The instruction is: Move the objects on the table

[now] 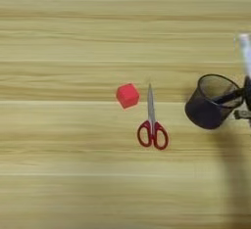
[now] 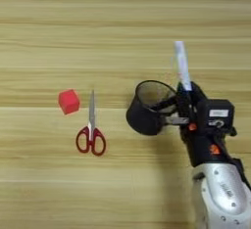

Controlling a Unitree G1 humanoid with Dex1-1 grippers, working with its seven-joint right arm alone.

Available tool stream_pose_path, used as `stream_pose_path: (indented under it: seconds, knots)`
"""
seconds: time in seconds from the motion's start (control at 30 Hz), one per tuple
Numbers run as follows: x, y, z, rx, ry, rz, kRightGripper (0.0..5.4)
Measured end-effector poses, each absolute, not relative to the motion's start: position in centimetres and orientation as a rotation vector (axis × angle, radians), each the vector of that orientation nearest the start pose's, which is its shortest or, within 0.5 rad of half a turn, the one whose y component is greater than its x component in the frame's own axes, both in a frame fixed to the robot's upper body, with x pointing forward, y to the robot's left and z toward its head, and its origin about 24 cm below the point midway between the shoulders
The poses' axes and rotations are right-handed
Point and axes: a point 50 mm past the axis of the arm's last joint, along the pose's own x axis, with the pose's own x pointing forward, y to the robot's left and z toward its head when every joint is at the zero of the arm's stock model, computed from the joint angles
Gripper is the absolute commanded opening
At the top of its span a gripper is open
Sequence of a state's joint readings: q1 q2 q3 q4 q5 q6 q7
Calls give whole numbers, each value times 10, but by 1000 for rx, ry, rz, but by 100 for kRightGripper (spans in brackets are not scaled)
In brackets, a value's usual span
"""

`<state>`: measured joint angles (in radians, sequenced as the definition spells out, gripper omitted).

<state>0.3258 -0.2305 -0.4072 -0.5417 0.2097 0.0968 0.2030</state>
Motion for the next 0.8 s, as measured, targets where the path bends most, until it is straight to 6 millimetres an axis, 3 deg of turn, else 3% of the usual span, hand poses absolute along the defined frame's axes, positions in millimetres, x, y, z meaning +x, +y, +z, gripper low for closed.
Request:
stream_pose_path:
  seconds: [0.5,0.8]
  knots:
    - [170,-300,112,-165,-90,-339,78]
    - [173,-307,79,-120,84,-364,78]
